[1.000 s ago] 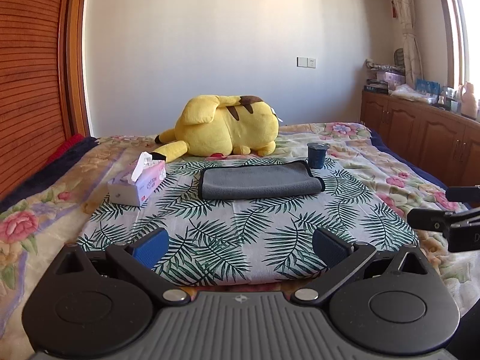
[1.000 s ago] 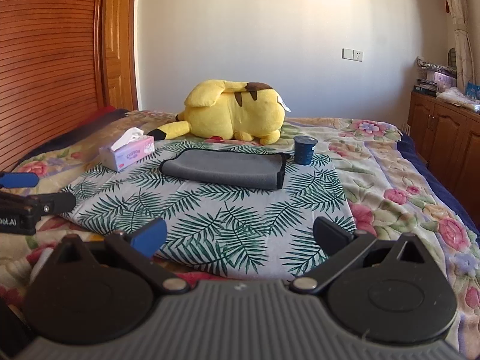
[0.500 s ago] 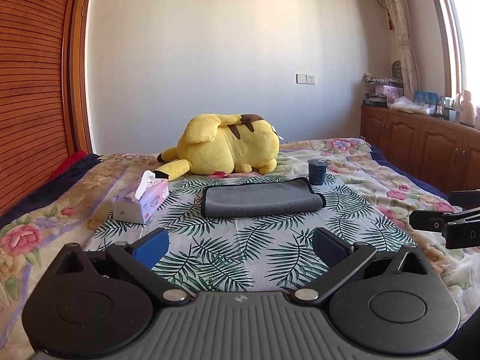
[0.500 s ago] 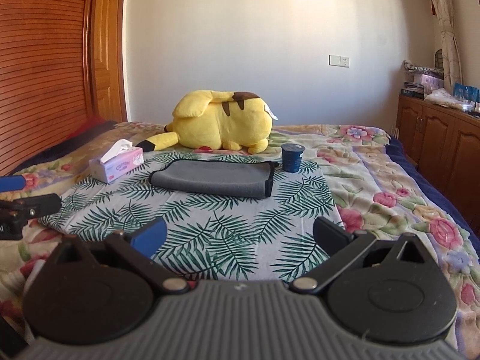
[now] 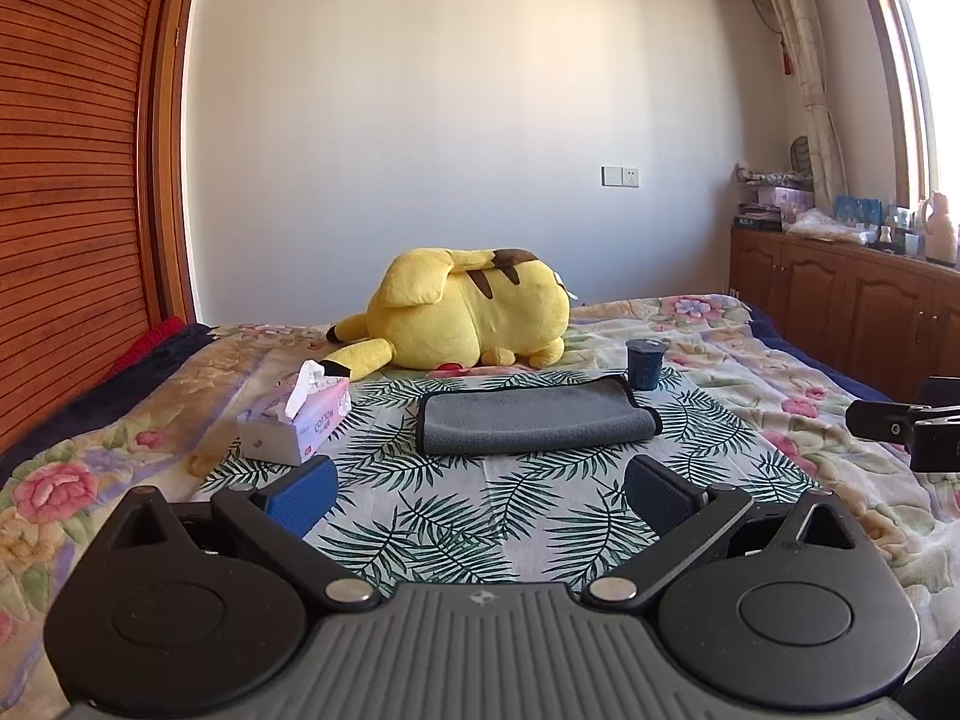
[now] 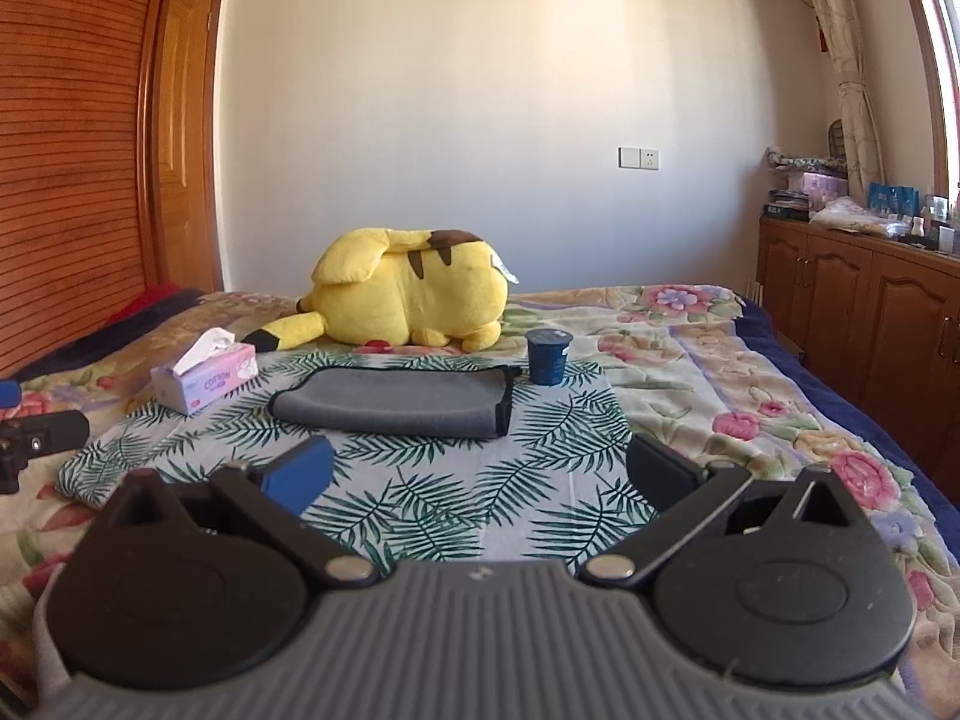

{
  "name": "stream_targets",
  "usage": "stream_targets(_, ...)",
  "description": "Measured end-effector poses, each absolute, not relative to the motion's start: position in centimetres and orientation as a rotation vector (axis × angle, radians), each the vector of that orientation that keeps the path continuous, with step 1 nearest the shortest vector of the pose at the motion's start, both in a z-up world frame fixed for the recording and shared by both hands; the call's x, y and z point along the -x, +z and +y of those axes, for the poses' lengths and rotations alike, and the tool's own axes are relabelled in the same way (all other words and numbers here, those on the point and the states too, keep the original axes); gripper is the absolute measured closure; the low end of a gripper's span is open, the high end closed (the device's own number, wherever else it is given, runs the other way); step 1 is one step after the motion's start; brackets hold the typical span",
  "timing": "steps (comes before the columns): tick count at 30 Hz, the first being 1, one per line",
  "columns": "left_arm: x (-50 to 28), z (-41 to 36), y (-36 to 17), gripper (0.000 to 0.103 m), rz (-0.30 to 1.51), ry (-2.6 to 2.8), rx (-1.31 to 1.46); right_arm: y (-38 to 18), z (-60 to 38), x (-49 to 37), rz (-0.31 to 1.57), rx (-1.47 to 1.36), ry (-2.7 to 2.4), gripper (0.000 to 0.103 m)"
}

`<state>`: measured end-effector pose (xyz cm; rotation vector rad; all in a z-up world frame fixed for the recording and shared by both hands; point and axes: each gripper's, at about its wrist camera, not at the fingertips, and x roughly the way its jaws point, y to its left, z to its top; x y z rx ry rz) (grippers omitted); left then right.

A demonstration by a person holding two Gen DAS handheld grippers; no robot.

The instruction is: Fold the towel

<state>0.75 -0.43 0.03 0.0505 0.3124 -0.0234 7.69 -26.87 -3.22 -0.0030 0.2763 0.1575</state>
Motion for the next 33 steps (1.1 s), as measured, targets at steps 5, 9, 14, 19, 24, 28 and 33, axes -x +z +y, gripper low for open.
stream_targets(5, -0.4, -0.42, 0.05, 0.016, 0.306, -0.018, -0.051, -3.12, -26.89, -7.52, 0.255, 0.006, 0.151, 0.0)
stream_targets(9, -0.45, -0.41, 0.0, 0.016, 0.307, -0.016, -0.052, -3.08, -26.78, -7.37, 0.242, 0.017, 0.149, 0.0)
stream_targets(14, -0.56, -0.46, -0.11, 0.016, 0.308, -0.018, -0.057, -3.12, -26.75, -7.32, 0.238, 0.026, 0.15, 0.0)
stream_targets(19, -0.59, -0.52, -0.13, 0.016, 0.309, -0.018, -0.059, -3.14, -26.76, -7.27, 0.238, 0.025, 0.149, 0.0)
stream_targets(24, -0.58, -0.53, -0.13, 0.016, 0.309, -0.018, -0.059, -3.13, -26.79, -7.31, 0.238, 0.025, 0.149, 0.0)
stream_targets(28, -0.59, -0.54, -0.15, 0.016, 0.308, -0.018, -0.06, -3.14, -26.8, -7.29, 0.238, 0.025, 0.149, 0.0)
stream_targets(33, -0.58, -0.52, -0.14, 0.016, 0.309, -0.018, -0.06, -3.15, -26.81, -7.29, 0.238, 0.025, 0.149, 0.0)
